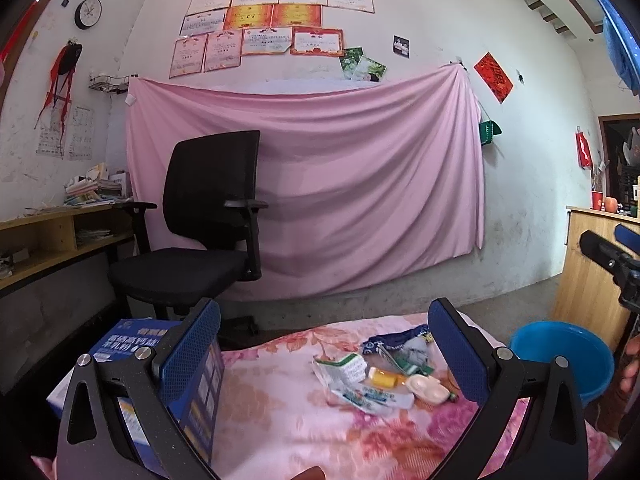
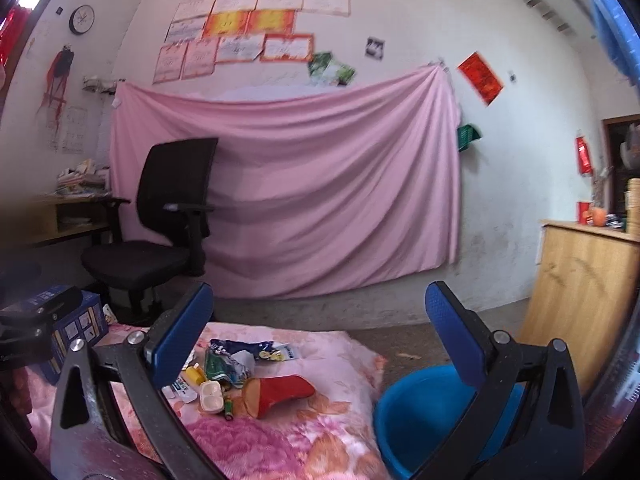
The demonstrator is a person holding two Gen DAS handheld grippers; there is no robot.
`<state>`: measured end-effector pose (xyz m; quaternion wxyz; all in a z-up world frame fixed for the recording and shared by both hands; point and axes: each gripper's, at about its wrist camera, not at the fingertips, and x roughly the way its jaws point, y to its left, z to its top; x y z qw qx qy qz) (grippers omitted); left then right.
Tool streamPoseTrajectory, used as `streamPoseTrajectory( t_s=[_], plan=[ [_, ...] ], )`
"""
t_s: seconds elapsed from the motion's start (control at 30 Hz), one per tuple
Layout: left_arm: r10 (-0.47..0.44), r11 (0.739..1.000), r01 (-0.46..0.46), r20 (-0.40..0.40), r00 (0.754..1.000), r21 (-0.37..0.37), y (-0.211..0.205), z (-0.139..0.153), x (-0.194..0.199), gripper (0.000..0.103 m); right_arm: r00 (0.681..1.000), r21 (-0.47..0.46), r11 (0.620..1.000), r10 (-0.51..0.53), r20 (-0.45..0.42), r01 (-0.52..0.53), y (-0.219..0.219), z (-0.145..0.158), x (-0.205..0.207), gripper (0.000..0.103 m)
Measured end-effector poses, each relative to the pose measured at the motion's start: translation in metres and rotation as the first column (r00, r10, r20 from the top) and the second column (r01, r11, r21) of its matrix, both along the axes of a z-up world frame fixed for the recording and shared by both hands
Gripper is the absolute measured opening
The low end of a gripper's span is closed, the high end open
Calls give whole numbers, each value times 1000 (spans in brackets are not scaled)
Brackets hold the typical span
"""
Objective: Collect trash
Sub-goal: 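Reach the right gripper to the red paper cup and grasp it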
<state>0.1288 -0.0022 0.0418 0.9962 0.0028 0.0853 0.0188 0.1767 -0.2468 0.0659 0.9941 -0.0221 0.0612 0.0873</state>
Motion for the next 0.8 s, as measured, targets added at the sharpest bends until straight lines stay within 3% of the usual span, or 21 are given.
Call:
streamPoseTrajectory(
  t_s=[0.2, 0.4, 0.47, 0.63, 0.7, 0.8],
  plan=[
    [5, 1000, -9, -119, 993, -28, 9, -13, 37, 102, 981, -56, 997, 50, -190, -62, 12, -26, 53, 103],
    [-14, 1000, 6, -290, 957, -29, 5, -42, 68, 98, 902, -93, 983, 105, -420, -157, 22, -62, 95, 103],
    [-26, 999, 14, -350, 936, -35, 3, -53, 78, 89, 870, -109, 978, 107, -481, -180, 22, -73, 106, 103],
    [-101, 992, 50, -518, 849, -112, 3, -82, 107, 76, 812, -130, 966, 112, -573, -224, 24, -98, 126, 103],
    [-122, 989, 56, -565, 816, -134, 3, -90, 115, 58, 796, -136, 960, 118, -594, -243, 25, -104, 134, 103],
    [-147, 984, 51, -625, 766, -169, 3, -103, 128, 54, 770, -143, 950, 131, -625, -277, 29, -111, 144, 103]
  ],
)
